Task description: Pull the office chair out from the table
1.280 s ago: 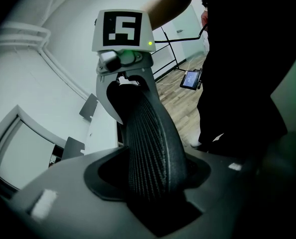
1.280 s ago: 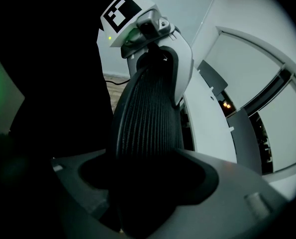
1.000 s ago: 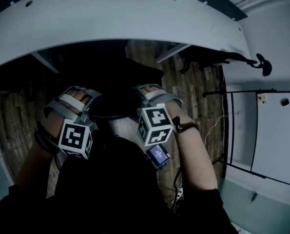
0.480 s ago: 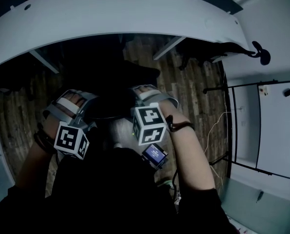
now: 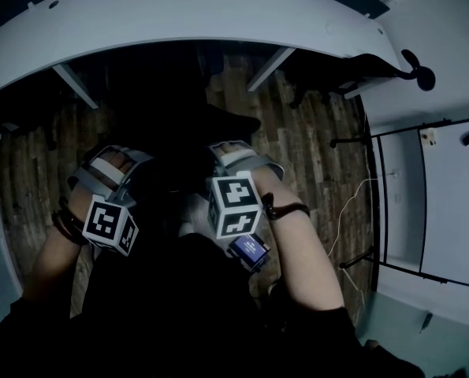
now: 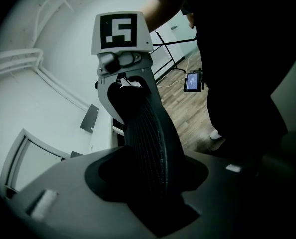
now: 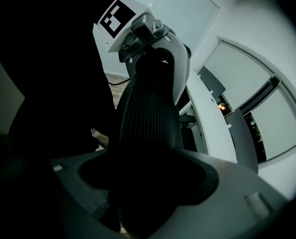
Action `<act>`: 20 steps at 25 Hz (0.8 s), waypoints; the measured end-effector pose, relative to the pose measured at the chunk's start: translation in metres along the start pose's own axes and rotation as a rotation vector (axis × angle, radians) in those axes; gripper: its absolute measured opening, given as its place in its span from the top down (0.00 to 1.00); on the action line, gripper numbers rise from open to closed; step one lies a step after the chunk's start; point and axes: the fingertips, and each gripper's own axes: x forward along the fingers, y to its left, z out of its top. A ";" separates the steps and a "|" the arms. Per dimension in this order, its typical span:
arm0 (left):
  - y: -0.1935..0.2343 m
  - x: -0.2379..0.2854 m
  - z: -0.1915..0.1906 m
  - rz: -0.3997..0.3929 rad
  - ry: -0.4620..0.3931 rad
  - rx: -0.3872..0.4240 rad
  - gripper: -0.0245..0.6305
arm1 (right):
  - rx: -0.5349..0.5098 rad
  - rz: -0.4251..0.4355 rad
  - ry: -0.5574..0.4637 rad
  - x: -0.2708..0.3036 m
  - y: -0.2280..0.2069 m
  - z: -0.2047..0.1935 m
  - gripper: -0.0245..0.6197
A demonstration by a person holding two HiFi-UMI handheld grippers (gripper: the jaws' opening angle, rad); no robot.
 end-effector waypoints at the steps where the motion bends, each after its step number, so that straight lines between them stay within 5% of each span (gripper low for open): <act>1: -0.007 -0.001 0.007 0.007 0.003 0.006 0.64 | -0.004 -0.009 0.001 -0.003 0.010 -0.001 0.46; 20: -0.124 -0.045 0.123 -0.036 -0.006 -0.019 0.63 | 0.016 -0.019 -0.045 -0.061 0.175 0.017 0.46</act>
